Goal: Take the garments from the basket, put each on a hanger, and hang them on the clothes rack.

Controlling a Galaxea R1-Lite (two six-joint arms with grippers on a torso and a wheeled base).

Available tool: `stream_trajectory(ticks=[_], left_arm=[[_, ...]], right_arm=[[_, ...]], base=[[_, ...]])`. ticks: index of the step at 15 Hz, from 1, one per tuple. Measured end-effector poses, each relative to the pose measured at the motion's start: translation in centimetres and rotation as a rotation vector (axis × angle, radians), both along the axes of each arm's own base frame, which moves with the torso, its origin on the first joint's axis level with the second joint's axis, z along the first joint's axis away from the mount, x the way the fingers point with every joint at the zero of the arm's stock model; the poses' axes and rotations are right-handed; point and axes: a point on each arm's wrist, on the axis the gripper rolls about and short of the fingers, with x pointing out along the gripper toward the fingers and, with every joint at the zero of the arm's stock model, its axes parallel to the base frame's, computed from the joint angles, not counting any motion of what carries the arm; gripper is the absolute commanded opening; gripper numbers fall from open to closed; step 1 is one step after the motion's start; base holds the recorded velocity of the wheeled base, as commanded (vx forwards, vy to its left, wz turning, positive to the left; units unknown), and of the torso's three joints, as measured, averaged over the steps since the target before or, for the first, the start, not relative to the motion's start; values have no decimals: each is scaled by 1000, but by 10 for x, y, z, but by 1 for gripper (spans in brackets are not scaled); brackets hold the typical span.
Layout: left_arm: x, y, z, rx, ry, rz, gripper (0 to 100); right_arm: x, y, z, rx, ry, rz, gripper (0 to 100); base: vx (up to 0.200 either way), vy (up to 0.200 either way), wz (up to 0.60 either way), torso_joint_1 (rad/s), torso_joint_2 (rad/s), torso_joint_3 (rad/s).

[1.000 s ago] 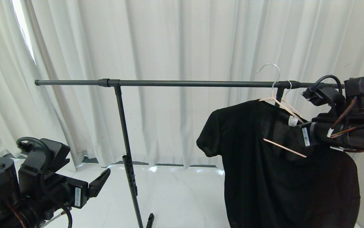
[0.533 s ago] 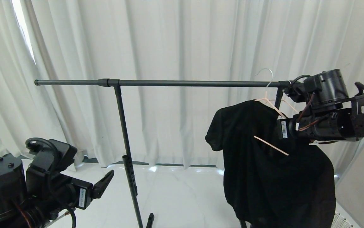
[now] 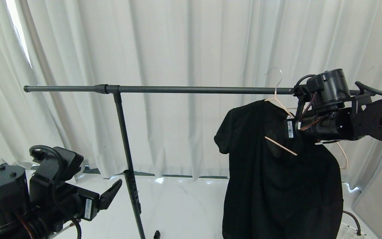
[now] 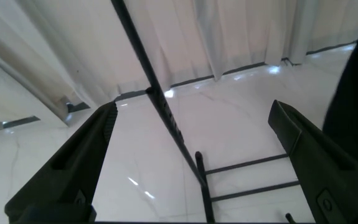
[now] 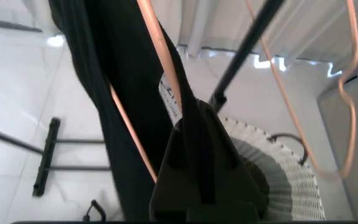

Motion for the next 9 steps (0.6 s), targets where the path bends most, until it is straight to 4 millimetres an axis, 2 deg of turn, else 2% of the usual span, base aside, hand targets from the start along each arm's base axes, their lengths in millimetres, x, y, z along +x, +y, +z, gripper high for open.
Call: stream_trajectory(ticks=[1, 9], left_arm=[[0, -1, 0, 0, 0, -4, 100], [-1, -1, 0, -1, 0, -9, 100]], right_arm=[[0, 1, -1, -2, 3, 2, 0], [4, 11, -15, -46, 32, -9, 0]], base=[[200, 0, 0, 2, 2, 2], [0, 0, 0, 0, 0, 0]])
